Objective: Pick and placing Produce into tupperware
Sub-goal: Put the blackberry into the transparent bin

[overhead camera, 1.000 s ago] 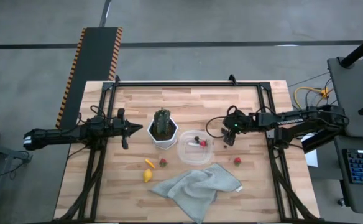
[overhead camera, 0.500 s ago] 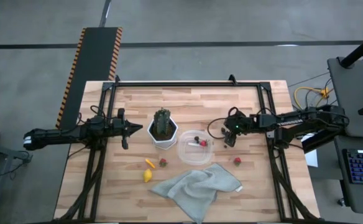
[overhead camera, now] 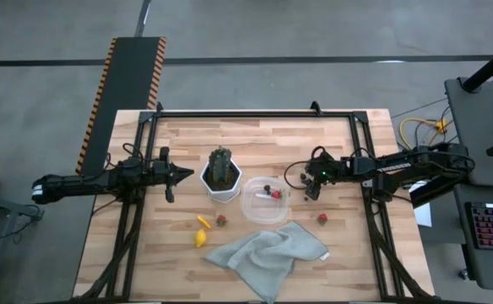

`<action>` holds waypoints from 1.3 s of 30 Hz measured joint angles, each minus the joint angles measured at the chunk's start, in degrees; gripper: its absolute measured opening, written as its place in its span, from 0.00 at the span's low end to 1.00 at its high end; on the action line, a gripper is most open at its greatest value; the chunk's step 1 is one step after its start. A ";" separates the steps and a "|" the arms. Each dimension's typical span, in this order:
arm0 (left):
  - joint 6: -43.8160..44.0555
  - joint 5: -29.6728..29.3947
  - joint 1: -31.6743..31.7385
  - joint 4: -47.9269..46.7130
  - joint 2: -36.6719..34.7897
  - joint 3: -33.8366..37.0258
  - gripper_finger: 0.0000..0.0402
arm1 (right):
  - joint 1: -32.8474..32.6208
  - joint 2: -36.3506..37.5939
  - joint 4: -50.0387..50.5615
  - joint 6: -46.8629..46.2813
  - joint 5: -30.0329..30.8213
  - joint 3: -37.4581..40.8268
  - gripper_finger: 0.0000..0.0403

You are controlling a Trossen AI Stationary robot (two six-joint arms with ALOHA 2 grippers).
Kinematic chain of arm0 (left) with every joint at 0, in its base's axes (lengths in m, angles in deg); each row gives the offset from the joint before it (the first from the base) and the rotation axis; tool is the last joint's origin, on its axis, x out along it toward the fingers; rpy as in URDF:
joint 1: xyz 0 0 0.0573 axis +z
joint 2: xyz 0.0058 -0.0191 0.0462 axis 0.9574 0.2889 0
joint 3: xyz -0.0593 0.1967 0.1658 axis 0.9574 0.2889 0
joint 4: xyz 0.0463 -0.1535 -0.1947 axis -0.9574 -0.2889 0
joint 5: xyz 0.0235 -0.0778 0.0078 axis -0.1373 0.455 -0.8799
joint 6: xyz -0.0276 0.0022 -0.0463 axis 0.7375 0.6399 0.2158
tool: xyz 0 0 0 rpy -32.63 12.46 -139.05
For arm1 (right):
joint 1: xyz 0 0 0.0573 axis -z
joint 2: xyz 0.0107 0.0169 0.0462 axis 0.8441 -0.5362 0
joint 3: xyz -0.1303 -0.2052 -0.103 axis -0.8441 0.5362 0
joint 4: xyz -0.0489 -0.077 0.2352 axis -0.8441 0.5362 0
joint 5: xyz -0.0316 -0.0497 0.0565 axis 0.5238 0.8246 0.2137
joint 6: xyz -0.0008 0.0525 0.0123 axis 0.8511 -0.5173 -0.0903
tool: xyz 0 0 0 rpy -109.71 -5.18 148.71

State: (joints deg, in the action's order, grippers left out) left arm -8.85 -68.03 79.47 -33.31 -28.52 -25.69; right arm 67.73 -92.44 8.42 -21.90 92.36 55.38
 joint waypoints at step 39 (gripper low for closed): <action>-0.02 -0.09 0.00 0.10 0.00 0.00 0.00 | 0.00 -8.80 -5.95 1.33 0.40 -1.08 0.50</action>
State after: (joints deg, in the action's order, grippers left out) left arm -8.86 -68.12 79.47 -33.21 -28.52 -25.69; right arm 67.73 -101.24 2.47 -20.57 92.76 54.30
